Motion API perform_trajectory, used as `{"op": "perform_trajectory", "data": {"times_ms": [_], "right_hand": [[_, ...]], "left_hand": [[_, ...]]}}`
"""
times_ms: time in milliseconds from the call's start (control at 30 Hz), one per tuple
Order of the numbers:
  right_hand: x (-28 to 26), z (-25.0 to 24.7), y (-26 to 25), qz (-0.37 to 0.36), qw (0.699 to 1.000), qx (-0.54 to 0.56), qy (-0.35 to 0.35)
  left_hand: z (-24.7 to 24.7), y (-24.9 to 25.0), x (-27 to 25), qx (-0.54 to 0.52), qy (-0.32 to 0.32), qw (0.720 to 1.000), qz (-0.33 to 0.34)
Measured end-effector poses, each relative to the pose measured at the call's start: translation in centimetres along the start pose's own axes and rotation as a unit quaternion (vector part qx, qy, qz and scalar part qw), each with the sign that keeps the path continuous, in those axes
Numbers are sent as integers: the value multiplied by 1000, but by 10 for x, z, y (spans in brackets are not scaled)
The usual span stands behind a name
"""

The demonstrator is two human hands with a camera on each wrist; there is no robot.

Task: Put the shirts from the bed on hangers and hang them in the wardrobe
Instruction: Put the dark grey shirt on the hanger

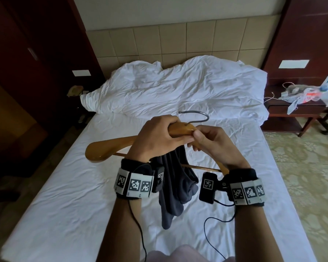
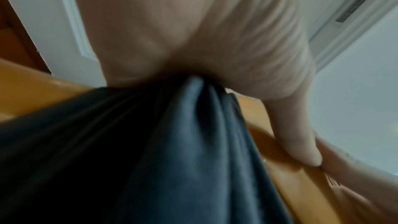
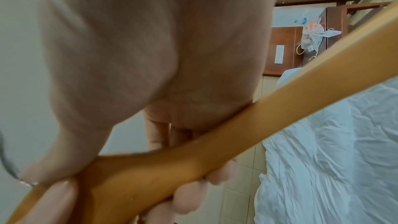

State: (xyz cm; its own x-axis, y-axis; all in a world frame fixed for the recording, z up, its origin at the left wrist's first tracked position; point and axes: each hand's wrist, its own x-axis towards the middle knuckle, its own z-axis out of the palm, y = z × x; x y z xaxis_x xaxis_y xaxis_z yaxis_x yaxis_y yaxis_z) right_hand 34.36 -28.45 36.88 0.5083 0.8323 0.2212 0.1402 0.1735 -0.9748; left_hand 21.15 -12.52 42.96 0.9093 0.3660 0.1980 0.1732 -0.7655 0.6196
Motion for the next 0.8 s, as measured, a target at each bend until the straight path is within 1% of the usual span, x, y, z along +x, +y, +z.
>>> {"op": "perform_trajectory", "data": {"times_ms": [200,300,433,500,567,700,800], "right_hand": [[2,7,-1,5,999,32,28],[0,6,-4,21,998,50,28],[-1,6,-1,2,999,35,24],[1,7,0,-8,999,39,23],[3,8,1,-12,999,33,23],[7,15,-3,-16,999,6,28],[11,20,-2,-16,999,6,43]], "left_hand": [[-4,-1,-4,-30,16,999,34],[-7,-6,-4,-48,26,998,33],[-6,-3,-6,-30,30,998,41],[-4,2,-5,-48,38,998,29],[-1,4,-4,-47,57,997,23],[6,-2,0,-9,117,993,22],[11,-7,1,15,160,987,30]]}}
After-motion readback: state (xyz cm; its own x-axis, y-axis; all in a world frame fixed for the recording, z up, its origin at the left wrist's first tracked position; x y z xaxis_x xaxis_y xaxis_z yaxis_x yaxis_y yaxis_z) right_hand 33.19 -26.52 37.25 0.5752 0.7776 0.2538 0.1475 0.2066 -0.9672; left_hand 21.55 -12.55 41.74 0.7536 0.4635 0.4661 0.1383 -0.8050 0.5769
